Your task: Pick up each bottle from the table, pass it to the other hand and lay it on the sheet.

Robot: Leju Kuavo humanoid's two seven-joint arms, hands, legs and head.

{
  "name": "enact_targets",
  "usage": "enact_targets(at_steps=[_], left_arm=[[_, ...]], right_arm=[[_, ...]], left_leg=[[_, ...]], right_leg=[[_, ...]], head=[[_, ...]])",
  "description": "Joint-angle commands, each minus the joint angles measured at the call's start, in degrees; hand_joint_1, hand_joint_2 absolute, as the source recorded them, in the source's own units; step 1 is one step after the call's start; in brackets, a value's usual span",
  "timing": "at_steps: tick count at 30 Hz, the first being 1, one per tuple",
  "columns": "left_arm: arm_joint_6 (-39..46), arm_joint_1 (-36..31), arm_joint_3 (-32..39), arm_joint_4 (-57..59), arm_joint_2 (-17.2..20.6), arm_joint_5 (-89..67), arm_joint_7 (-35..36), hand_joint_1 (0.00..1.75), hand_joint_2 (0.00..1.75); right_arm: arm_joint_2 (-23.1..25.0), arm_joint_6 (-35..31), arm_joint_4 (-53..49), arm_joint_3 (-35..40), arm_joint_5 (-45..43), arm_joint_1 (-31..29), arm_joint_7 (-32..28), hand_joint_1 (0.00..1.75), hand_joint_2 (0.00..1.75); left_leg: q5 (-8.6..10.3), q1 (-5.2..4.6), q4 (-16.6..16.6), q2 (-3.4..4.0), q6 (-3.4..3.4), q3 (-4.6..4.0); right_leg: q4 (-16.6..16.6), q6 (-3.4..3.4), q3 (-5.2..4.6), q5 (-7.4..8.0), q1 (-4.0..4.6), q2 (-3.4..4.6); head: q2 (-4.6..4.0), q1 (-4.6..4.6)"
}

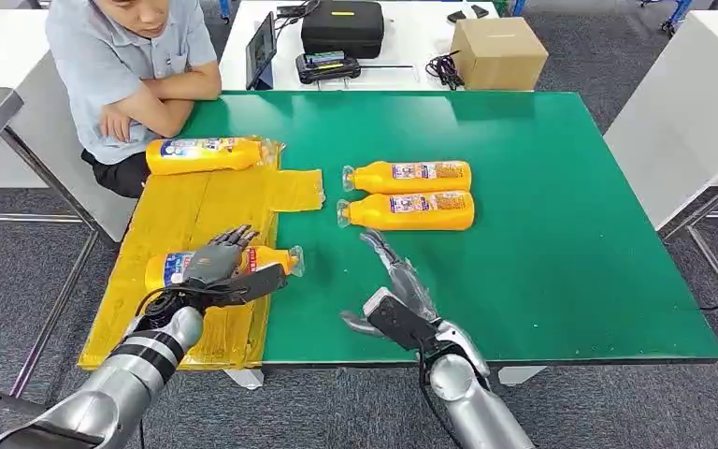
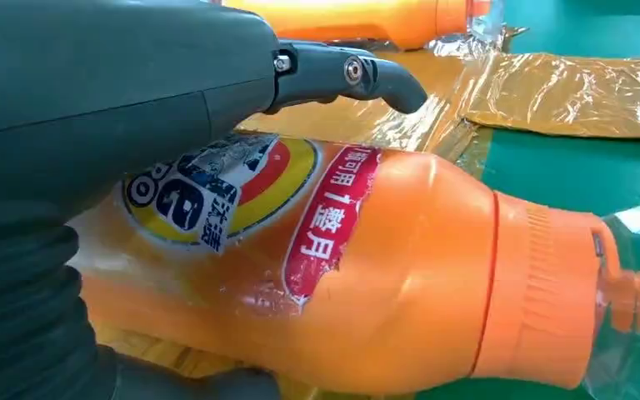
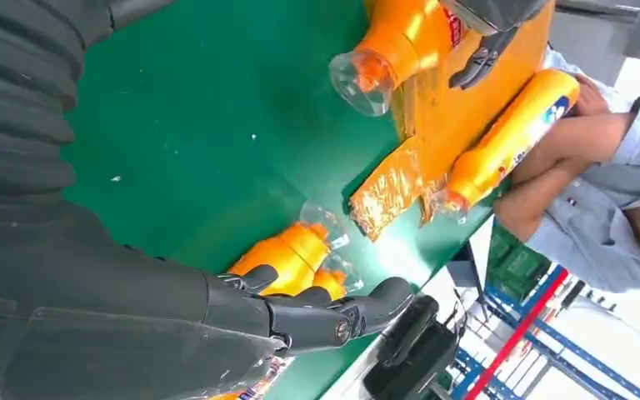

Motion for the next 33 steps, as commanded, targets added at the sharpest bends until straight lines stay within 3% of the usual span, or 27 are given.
enact_targets(at_steps=[1, 3, 15, 27, 32, 33], left_arm=[[5.56, 2.06, -0.05, -1.75, -1.60, 0.70, -3.65, 0.00, 1.75], [3.72, 5.41, -0.56, -9.57, -2.94, 3.92, -4.77, 0.00, 1.75], [2.99, 10.69, -6.70, -22.90, -1.45, 7.16, -4.35, 0.00, 1.75], [2.99, 10.69, -6.70, -22.90, -1.45, 7.16, -4.35, 0.00, 1.75], [11.32, 14.59, -6.57, -29.57, -2.67, 7.89, -7.78, 0.00, 1.75], [14.00, 17.03, -5.54, -33.08, -3.97, 12.66, -11.78, 0.00, 1.75]], right_arm=[[-0.71, -0.26, 3.04, -1.06, 0.72, -1.12, 0.29, 0.00, 1.75], [-0.94, -1.25, 2.02, -1.31, 1.45, 0.12, 0.42, 0.00, 1.75], [-0.76, -1.75, 1.42, -1.90, 2.59, 1.06, 0.29, 0.00, 1.75], [-0.76, -1.75, 1.42, -1.90, 2.59, 1.06, 0.29, 0.00, 1.75], [-0.40, -5.05, -0.55, -2.45, 4.13, 2.40, -0.60, 0.00, 1.75], [0.26, -7.22, -2.29, -3.46, 3.61, 3.48, -1.36, 0.00, 1.75]], left_leg=[[-0.06, 0.05, -0.03, 0.09, -0.09, 0.15], [-0.05, 0.05, -0.06, 0.01, -0.08, 0.17], [-0.18, 0.13, 0.09, 0.08, -0.18, 0.08], [-0.08, 0.07, 0.02, 0.08, -0.09, -0.04], [-0.05, 0.02, -0.01, 0.07, -0.06, -0.08], [-0.12, 0.06, 0.00, 0.11, -0.10, 0.01]], right_leg=[[-0.04, -0.12, 0.14, -0.04, 0.06, 0.06], [-0.09, -0.11, 0.19, -0.05, 0.06, -0.03], [0.01, -0.23, 0.07, -0.14, 0.16, 0.02], [-0.02, -0.11, -0.07, -0.05, 0.07, 0.04], [-0.03, -0.08, -0.11, -0.04, 0.03, 0.03], [-0.04, -0.13, -0.02, -0.08, 0.08, 0.05]], head=[[0.00, 0.00], [0.00, -0.02], [0.00, -0.02], [0.00, 0.00], [0.00, -0.02], [0.00, 0.00]])
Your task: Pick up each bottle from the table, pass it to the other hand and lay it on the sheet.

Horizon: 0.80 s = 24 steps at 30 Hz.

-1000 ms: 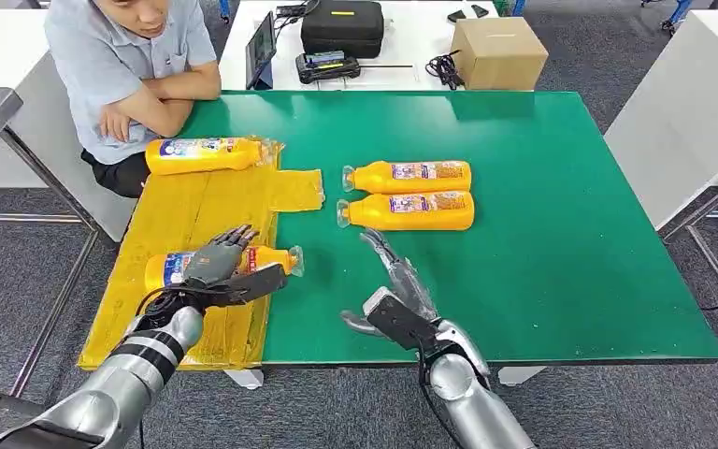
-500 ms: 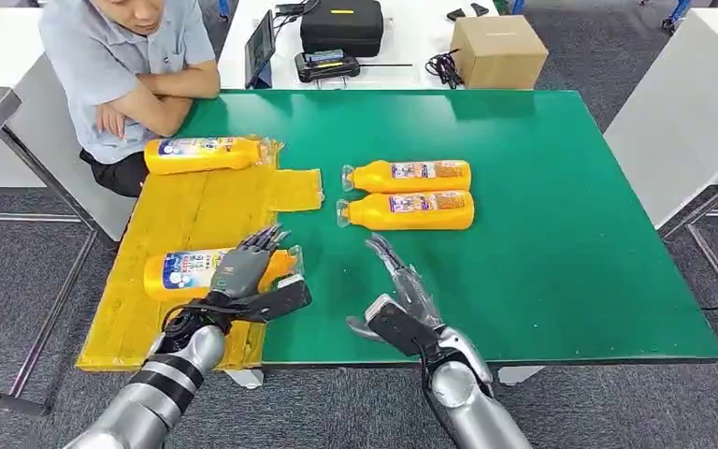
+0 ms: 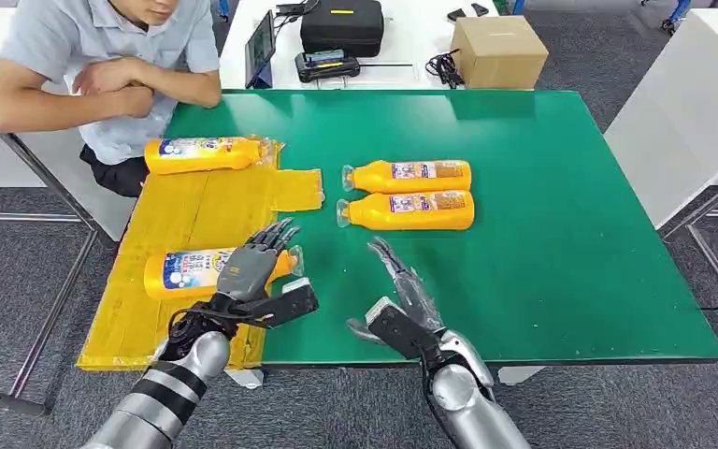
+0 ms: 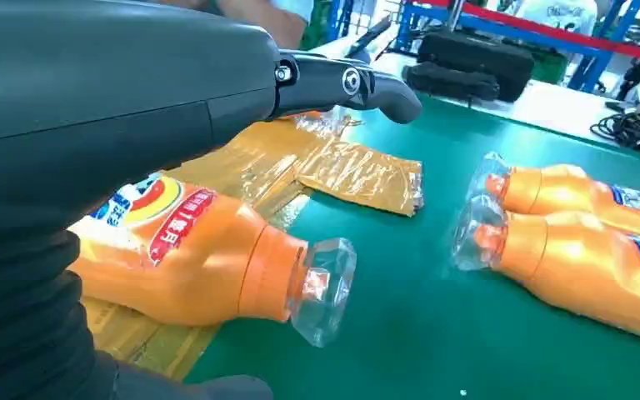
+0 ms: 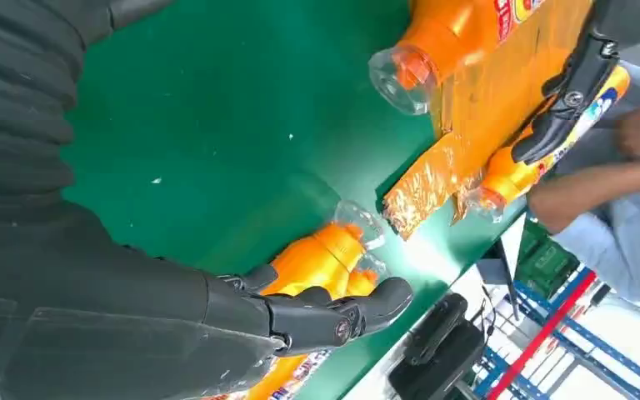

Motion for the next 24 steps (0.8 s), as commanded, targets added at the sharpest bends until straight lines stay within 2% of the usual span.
enact_targets(at_steps=[1, 3, 6, 8, 9, 10, 11, 12, 13, 14, 15, 16, 17, 18, 21, 24], left_arm=[[10.11, 7.48, 0.00, -12.66, -2.41, 11.33, -10.38, 0.00, 1.75], [8.96, 12.62, 1.40, -18.66, -4.57, 24.03, -13.61, 0.00, 1.75], [7.90, 18.17, 0.96, -21.88, -7.16, 40.12, -16.95, 0.00, 1.75], [6.95, 19.56, -0.14, -21.75, -6.90, 45.70, -18.15, 0.00, 1.75], [7.13, 20.05, -0.04, -22.04, -7.07, 47.30, -18.42, 0.00, 1.75], [7.27, 20.37, -0.31, -22.71, -6.81, 47.66, -18.51, 0.00, 1.75], [7.40, 20.52, -0.44, -23.23, -6.65, 47.68, -18.59, 0.00, 1.75], [7.51, 20.65, -0.85, -23.98, -6.32, 47.72, -18.58, 0.00, 1.75], [7.53, 20.71, -1.19, -24.53, -6.18, 47.77, -18.57, 0.00, 1.75], [7.60, 21.05, -1.29, -25.39, -6.36, 48.71, -18.39, 0.00, 1.75], [7.62, 21.30, -1.60, -26.00, -6.35, 48.93, -18.39, 0.00, 1.75], [7.43, 21.81, -1.67, -26.84, -6.60, 50.43, -17.95, 0.00, 1.75], [7.46, 22.08, -1.60, -27.30, -6.77, 51.23, -17.69, 0.00, 1.75], [7.59, 22.26, -1.46, -27.35, -7.08, 52.30, -16.76, 0.00, 1.75], [7.91, 21.83, -1.92, -26.74, -7.06, 52.97, -16.29, 0.00, 1.75], [7.08, 21.44, -2.82, -26.48, -6.47, 52.84, -16.32, 0.00, 1.75]], right_arm=[[0.85, -8.27, -4.62, -3.23, 0.61, 2.50, -2.21, 0.00, 1.75], [1.18, -13.89, -8.87, -4.71, 0.95, 4.94, -1.92, 0.00, 1.75], [-1.01, -13.59, -10.97, -7.26, -2.15, 7.75, 0.07, 0.00, 1.75], [-2.11, -4.12, -9.50, -10.89, -12.12, 8.52, 2.71, 0.00, 1.75], [-3.20, -7.89, -8.05, -11.68, -6.67, 8.23, 4.21, 0.00, 0.00], [-3.42, -9.53, -6.66, -12.81, -4.45, 7.89, 5.18, 0.00, 0.00], [-3.05, -6.87, -6.02, -13.60, -7.32, 7.60, 5.94, 0.00, 0.00], [-3.36, -3.34, -5.55, -14.72, -10.61, 7.27, 6.04, 0.00, 1.75], [-3.67, -2.67, -5.13, -15.11, -10.79, 6.93, 5.92, 0.00, 1.75], [-3.67, -4.88, -5.05, -15.44, -8.05, 6.55, 6.01, 0.00, 1.75], [-4.09, -6.20, -5.40, -14.86, -5.56, 6.35, 6.06, 0.00, 0.00], [-4.51, -11.00, -6.17, -14.37, 0.44, 6.20, 6.46, 0.00, 1.75], [-4.98, -13.15, -6.79, -13.71, 3.78, 6.27, 7.11, 0.00, 1.75], [-6.15, -17.52, -7.58, -12.47, 10.99, 6.58, 8.23, 0.00, 1.75], [-8.53, -18.48, -8.37, -10.55, 18.47, 7.37, 11.19, 0.00, 1.75], [-11.60, -17.64, -5.70, -8.16, 25.85, 5.60, 14.85, 0.00, 1.75]], left_leg=[[-0.18, 0.11, 0.05, 0.07, -0.14, 0.23], [-0.14, 0.03, 0.01, 0.02, -0.08, 0.14], [-0.25, 0.03, 0.05, 0.00, -0.07, 0.20], [-0.27, 0.05, 0.00, -0.05, -0.09, 0.26], [-0.21, -0.01, -0.06, -0.05, -0.08, 0.20], [-0.29, 0.03, -0.01, -0.04, -0.09, 0.24], [-0.24, 0.02, -0.04, -0.08, -0.09, 0.20], [-0.30, 0.06, 0.03, -0.06, -0.13, 0.26], [-0.23, 0.01, 0.01, -0.01, -0.09, 0.12], [-0.27, 0.02, 0.06, 0.00, -0.13, 0.14], [-0.21, 0.01, 0.00, -0.03, -0.09, 0.06], [-0.21, -0.02, 0.00, 0.05, -0.07, 0.04], [-0.25, 0.01, 0.02, 0.10, -0.10, 0.09], [-0.28, 0.04, 0.06, 0.14, -0.13, 0.13], [-0.25, 0.03, 0.04, 0.06, -0.08, 0.15], [-0.30, 0.04, 0.04, 0.06, -0.08, 0.24]], right_leg=[[-0.01, -0.18, 0.25, -0.14, 0.12, 0.02], [-0.01, -0.10, 0.15, -0.14, 0.04, -0.01], [0.00, -0.10, 0.24, -0.22, 0.05, -0.04], [-0.10, -0.10, 0.34, -0.21, 0.07, -0.08], [-0.12, -0.07, 0.24, -0.14, 0.00, -0.08], [-0.12, -0.11, 0.29, -0.16, 0.05, -0.08], [-0.15, -0.11, 0.25, -0.13, 0.03, -0.12], [-0.12, -0.17, 0.33, -0.18, 0.08, -0.11], [-0.10, -0.12, 0.13, -0.10, 0.03, -0.04], [-0.05, -0.16, 0.16, -0.13, 0.05, -0.04], [-0.11, -0.12, 0.11, -0.08, 0.03, -0.05], [-0.09, -0.09, 0.04, -0.06, 0.00, 0.03], [-0.08, -0.12, 0.08, -0.08, 0.03, 0.06], [-0.07, -0.16, 0.11, -0.09, 0.07, 0.08], [-0.07, -0.14, 0.15, -0.12, 0.06, 0.00], [-0.11, -0.14, 0.27, -0.16, 0.07, -0.01]], head=[[0.00, 0.00], [0.00, 0.02], [0.00, 0.00], [0.00, 0.00], [0.00, 0.02], [0.00, 0.02], [0.00, 0.02], [0.00, 0.00], [0.00, 0.00], [0.00, 0.02], [0.00, 0.02], [0.00, 0.00], [0.00, 0.00], [0.00, 0.00], [0.00, 0.00], [0.00, 0.00]])
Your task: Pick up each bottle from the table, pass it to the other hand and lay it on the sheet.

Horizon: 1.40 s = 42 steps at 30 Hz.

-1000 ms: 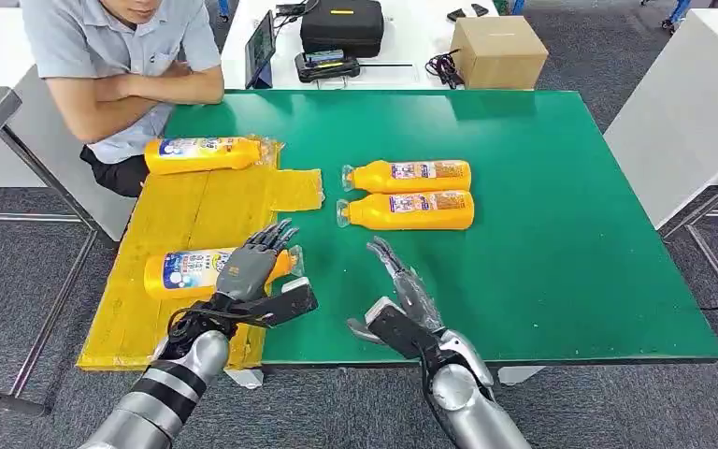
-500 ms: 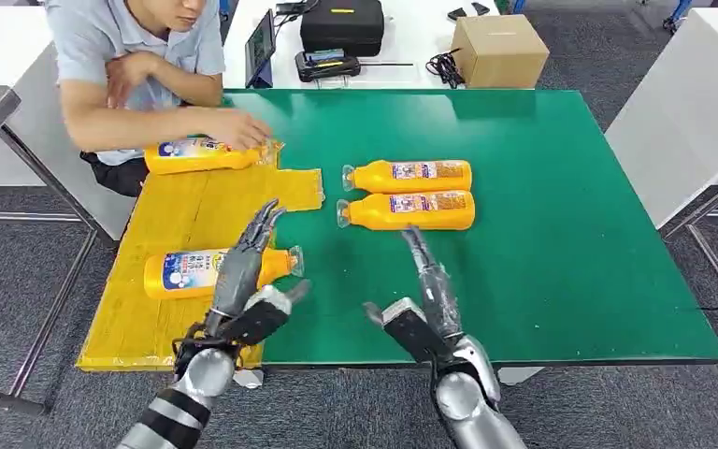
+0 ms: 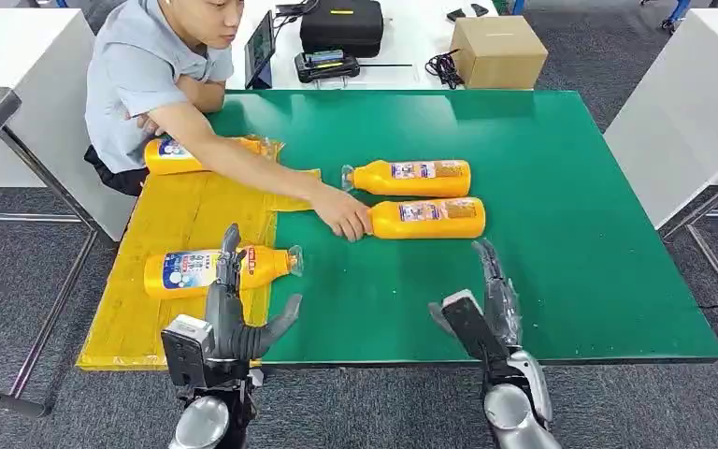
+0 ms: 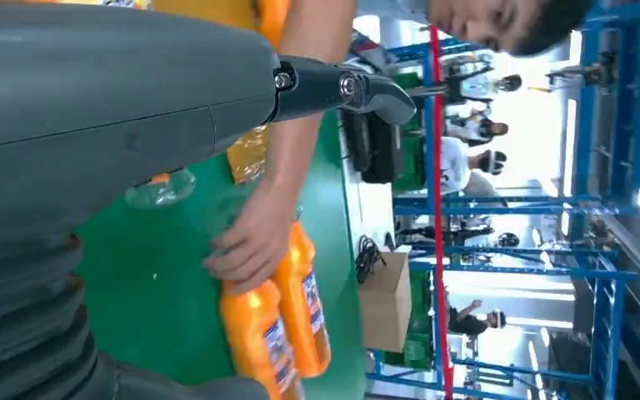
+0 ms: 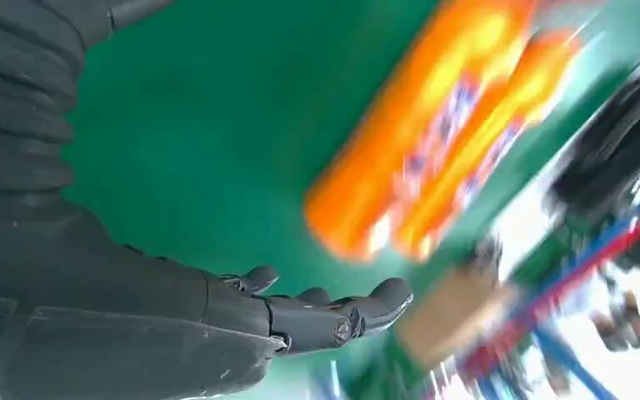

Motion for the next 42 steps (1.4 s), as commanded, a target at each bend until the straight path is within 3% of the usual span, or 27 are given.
enact_targets(at_steps=[1, 5, 15, 23, 25, 31, 35, 42], left_arm=[[-0.52, -0.64, -1.91, -0.26, 0.51, 0.96, 0.90, 0.00, 1.75], [0.50, -1.53, -2.46, 0.61, 0.65, -1.17, 1.50, 0.00, 1.75], [0.53, -1.52, -2.45, 0.60, 0.56, -1.23, 1.49, 0.00, 1.75], [0.50, -1.92, -3.26, 1.58, 0.74, -2.96, 2.90, 0.00, 1.75], [0.06, -2.36, -3.81, 2.36, 0.87, -3.55, 4.71, 0.00, 1.75], [-0.34, -2.41, -3.89, 2.81, 1.03, -3.45, 5.73, 0.00, 1.75], [-0.95, -2.99, -4.38, 3.92, 1.23, -3.65, 6.25, 0.00, 1.75], [-1.58, -4.49, -5.51, 6.57, 1.18, -3.55, 7.15, 0.00, 1.75]], right_arm=[[-8.35, -1.45, 3.61, 4.97, 17.64, -2.97, 7.60, 0.00, 1.75], [-9.12, -2.41, 9.37, 7.09, 23.46, -6.40, 10.54, 0.00, 1.75], [-9.06, -2.54, 9.74, 7.52, 24.53, -6.64, 11.07, 0.00, 1.75], [-10.59, -1.11, 13.72, 11.69, 29.01, -10.32, 13.35, 0.00, 1.75], [-11.89, 2.76, 15.32, 14.06, 29.60, -12.34, 13.70, 0.00, 1.75], [-13.18, 6.32, 17.43, 16.51, 30.07, -14.17, 14.96, 0.00, 1.75], [-14.45, 8.16, 21.58, 18.46, 30.28, -17.96, 15.88, 0.00, 1.75], [-11.52, 9.46, 34.79, 21.14, 30.75, -25.84, 16.67, 0.00, 1.75]], left_leg=[[-0.12, 0.06, 0.02, 0.05, -0.09, 0.19], [-0.06, 0.04, -0.01, 0.11, -0.07, 0.10], [-0.06, 0.04, -0.03, 0.04, -0.08, 0.13], [-0.09, 0.08, -0.01, 0.15, -0.11, 0.21], [-0.05, 0.05, -0.03, 0.14, -0.09, 0.17], [-0.04, 0.03, -0.04, 0.06, -0.07, 0.13], [-0.08, 0.03, -0.02, 0.13, -0.10, 0.20], [-0.02, 0.01, -0.04, 0.15, -0.06, 0.14]], right_leg=[[-0.05, -0.11, 0.22, -0.08, 0.07, 0.01], [-0.06, -0.09, 0.14, 0.00, 0.05, 0.10], [-0.05, -0.09, 0.15, -0.03, 0.05, 0.02], [-0.05, -0.14, 0.22, -0.02, 0.09, 0.12], [-0.06, -0.12, 0.18, 0.00, 0.06, 0.12], [-0.07, -0.09, 0.16, 0.00, 0.04, 0.05], [-0.05, -0.12, 0.20, -0.03, 0.05, 0.11], [-0.05, -0.07, 0.12, 0.04, 0.02, 0.14]], head=[[0.00, 0.00], [0.00, 0.02], [0.00, 0.00], [0.00, 0.00], [0.00, 0.00], [0.00, 0.00], [0.00, 0.00], [0.00, 0.00]])
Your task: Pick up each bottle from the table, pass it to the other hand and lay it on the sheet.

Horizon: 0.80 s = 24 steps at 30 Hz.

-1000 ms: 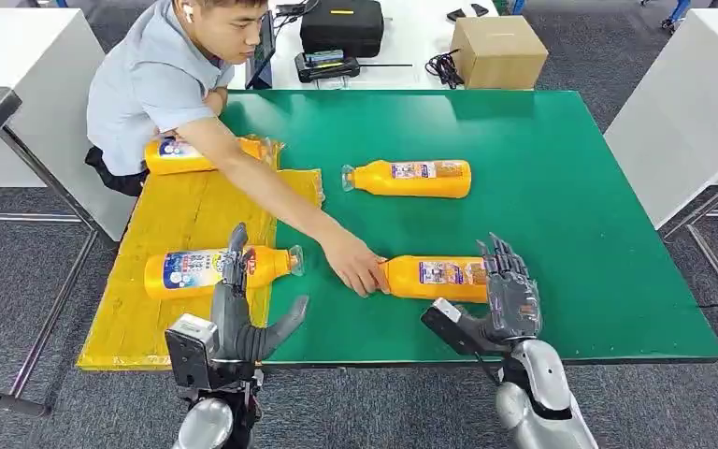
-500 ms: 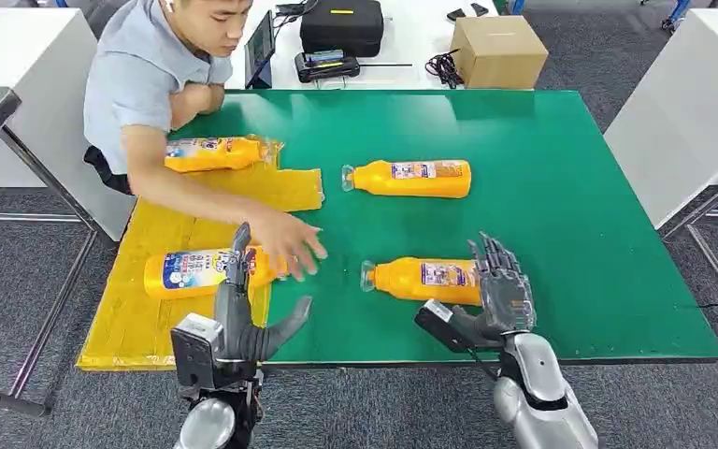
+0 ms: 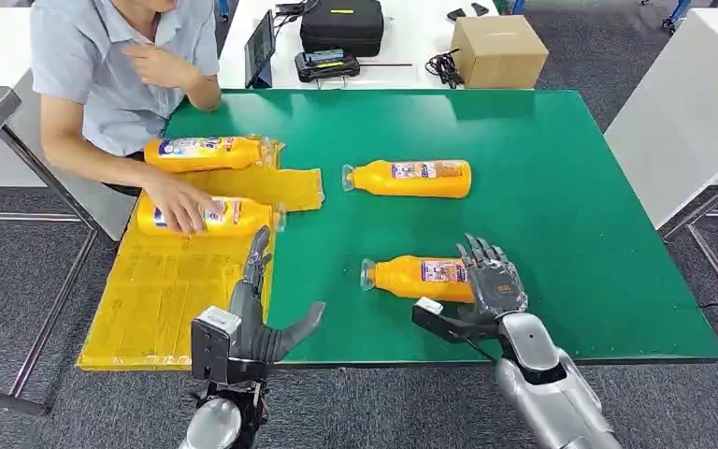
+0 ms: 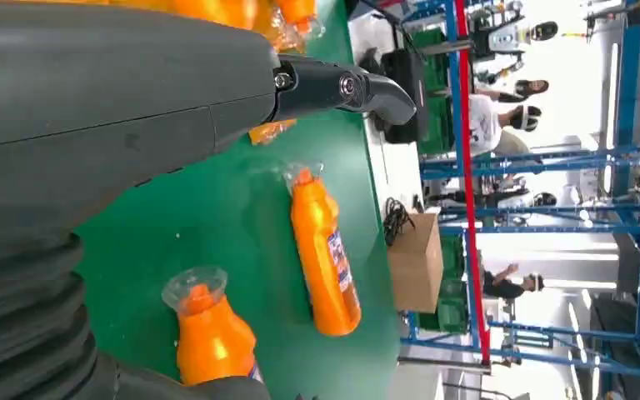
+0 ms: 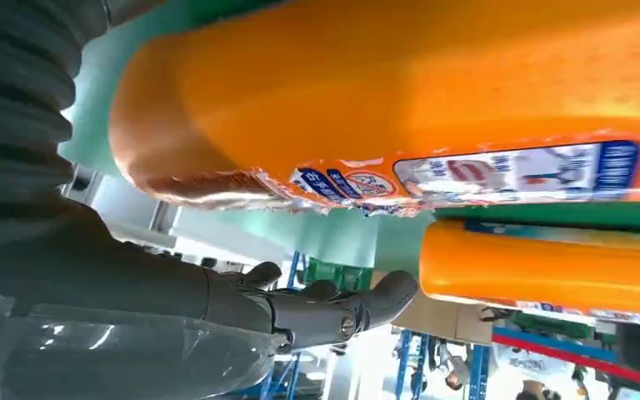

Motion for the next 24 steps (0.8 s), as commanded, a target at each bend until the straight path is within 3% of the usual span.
enact_targets(at_steps=[1, 9, 21, 24], left_arm=[[-0.41, -3.42, -2.11, 5.96, 1.41, 0.14, 1.14, 0.00, 1.75], [-0.44, -4.19, -2.68, 6.68, 1.59, -0.21, 1.31, 0.00, 1.75], [-0.43, -4.23, -2.67, 6.68, 1.58, -0.21, 1.31, 0.00, 1.75], [-0.60, -4.80, -3.22, 7.24, 1.78, -0.43, 1.30, 0.00, 1.75]], right_arm=[[1.44, 2.19, 18.16, 6.26, 0.19, -11.00, 0.85, 0.00, 1.75], [3.06, 4.40, 23.33, 8.05, -1.74, -14.50, -0.05, 0.00, 1.75], [2.99, 4.44, 23.42, 8.05, -1.77, -14.50, -0.05, 0.00, 1.75], [2.97, 8.62, 25.97, 7.83, -5.40, -15.43, -1.04, 0.00, 1.75]], left_leg=[[-0.06, 0.06, -0.04, 0.20, -0.12, 0.25], [-0.06, 0.08, -0.03, 0.15, -0.13, 0.32], [-0.01, 0.07, -0.03, 0.06, -0.09, 0.46], [0.01, 0.05, -0.04, 0.04, -0.08, 0.47]], right_leg=[[-0.06, -0.14, 0.20, 0.01, 0.07, 0.17], [-0.04, -0.16, 0.28, -0.02, 0.09, 0.12], [-0.05, -0.12, 0.44, -0.01, 0.08, 0.02], [-0.06, -0.10, 0.45, 0.01, 0.06, 0.01]], head=[[0.00, 0.02], [0.00, 0.00], [0.00, 0.02], [0.00, 0.00]])
